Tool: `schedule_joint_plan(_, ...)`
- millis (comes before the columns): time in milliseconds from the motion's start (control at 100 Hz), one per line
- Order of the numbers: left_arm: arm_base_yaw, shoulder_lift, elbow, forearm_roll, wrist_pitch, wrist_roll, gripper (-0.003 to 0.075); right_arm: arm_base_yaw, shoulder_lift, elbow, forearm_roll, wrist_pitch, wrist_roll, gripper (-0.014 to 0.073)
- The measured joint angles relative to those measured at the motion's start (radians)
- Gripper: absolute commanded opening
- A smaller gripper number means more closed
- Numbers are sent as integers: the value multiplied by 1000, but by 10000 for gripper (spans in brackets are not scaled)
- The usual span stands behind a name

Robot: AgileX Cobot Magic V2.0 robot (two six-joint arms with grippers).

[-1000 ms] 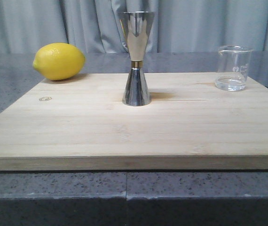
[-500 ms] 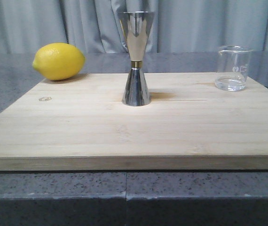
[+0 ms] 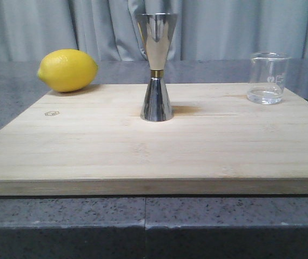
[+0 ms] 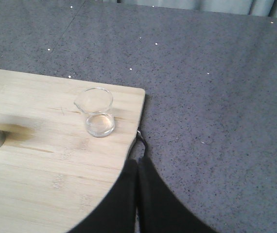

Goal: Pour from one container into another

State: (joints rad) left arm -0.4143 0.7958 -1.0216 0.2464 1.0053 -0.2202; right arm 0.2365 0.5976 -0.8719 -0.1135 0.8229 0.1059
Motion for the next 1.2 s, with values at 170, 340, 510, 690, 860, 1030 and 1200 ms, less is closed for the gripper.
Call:
schedule_joint_plan(170, 0, 0, 0, 0, 0, 0, -19, 0, 0, 0, 0, 0, 0, -71)
schedule_joint_plan(340, 0, 0, 0, -1, 0, 0, -19, 0, 0, 0, 0, 0, 0, -71)
schedule_joint_plan(510, 33, -29, 20, -34, -35, 14, -19, 0, 0, 0, 0, 0, 0, -71)
schedule_joint_plan(690, 228, -178, 180, -165, -254, 117, -18, 0, 0, 0, 0, 0, 0, -71)
schedule_joint_plan(860, 385, -394, 493, -240, -562, 176, -18, 0, 0, 0, 0, 0, 0, -72)
schedule_joint_plan(1030, 442, -645, 805, -259, -787, 183, -19, 0, 0, 0, -2, 0, 0, -71)
schedule_joint_plan(1200, 448, -796, 990, -265, -880, 184, -19, 0, 0, 0, -2, 0, 0, -71)
